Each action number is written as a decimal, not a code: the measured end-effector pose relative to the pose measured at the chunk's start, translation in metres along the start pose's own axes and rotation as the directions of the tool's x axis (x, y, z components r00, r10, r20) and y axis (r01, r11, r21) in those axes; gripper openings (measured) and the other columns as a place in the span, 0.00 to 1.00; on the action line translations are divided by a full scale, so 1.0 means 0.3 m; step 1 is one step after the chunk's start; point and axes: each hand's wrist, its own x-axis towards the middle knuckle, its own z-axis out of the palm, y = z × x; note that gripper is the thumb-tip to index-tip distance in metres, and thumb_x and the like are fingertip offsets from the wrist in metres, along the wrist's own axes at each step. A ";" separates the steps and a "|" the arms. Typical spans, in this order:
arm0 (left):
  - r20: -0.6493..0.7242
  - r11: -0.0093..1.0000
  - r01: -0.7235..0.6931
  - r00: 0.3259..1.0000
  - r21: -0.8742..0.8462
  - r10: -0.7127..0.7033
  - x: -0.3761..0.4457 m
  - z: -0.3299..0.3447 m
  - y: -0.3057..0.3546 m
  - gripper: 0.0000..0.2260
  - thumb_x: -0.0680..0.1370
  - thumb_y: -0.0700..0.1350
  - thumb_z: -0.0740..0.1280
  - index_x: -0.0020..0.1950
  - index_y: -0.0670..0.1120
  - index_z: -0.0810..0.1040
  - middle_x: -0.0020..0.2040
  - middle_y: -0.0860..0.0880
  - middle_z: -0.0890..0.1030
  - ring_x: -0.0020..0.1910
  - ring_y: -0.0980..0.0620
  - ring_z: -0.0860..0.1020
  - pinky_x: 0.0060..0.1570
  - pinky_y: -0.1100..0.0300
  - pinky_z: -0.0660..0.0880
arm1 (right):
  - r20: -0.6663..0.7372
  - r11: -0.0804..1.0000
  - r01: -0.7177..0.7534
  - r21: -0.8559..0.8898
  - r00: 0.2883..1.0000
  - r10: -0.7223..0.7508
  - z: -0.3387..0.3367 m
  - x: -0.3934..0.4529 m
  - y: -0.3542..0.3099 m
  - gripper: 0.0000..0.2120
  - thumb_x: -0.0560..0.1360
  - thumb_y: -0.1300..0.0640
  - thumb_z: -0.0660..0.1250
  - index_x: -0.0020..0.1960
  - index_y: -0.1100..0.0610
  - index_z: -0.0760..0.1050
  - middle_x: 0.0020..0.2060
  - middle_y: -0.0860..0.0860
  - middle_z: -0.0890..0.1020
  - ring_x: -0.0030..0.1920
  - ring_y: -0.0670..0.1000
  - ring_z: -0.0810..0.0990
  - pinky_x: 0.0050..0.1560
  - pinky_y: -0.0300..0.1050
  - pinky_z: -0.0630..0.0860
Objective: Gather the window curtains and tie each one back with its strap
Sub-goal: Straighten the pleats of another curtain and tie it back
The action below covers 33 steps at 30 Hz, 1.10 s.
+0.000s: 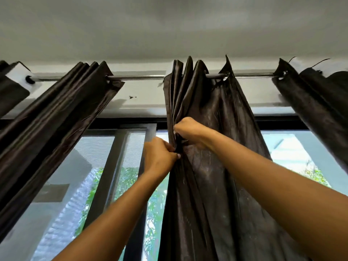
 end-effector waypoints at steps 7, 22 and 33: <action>0.002 0.999 0.040 0.999 -0.011 -0.040 -0.018 0.003 -0.041 0.10 0.65 0.35 0.77 0.45 0.38 0.84 0.40 0.41 0.84 0.40 0.47 0.83 0.44 0.57 0.80 | -0.330 0.862 -0.442 -0.247 0.875 0.354 -0.145 -0.074 0.269 0.44 0.74 0.39 0.65 0.76 0.62 0.48 0.74 0.67 0.50 0.74 0.70 0.50 0.71 0.69 0.52; 0.046 0.977 0.086 0.996 -0.193 -0.079 -0.026 0.014 -0.119 0.10 0.66 0.38 0.77 0.46 0.41 0.85 0.38 0.45 0.85 0.38 0.51 0.83 0.37 0.58 0.80 | -0.215 0.926 -0.054 -0.373 0.976 -0.029 0.075 -0.055 0.005 0.12 0.78 0.65 0.59 0.59 0.65 0.74 0.60 0.63 0.76 0.61 0.65 0.74 0.56 0.52 0.72; -0.004 0.998 0.061 0.998 -0.028 -0.061 -0.006 0.024 -0.077 0.06 0.65 0.40 0.78 0.35 0.39 0.84 0.31 0.41 0.82 0.32 0.50 0.80 0.37 0.50 0.80 | 0.040 0.982 0.038 -0.185 0.999 -0.031 0.020 -0.045 0.014 0.13 0.76 0.63 0.58 0.33 0.59 0.66 0.31 0.55 0.69 0.32 0.53 0.68 0.32 0.44 0.66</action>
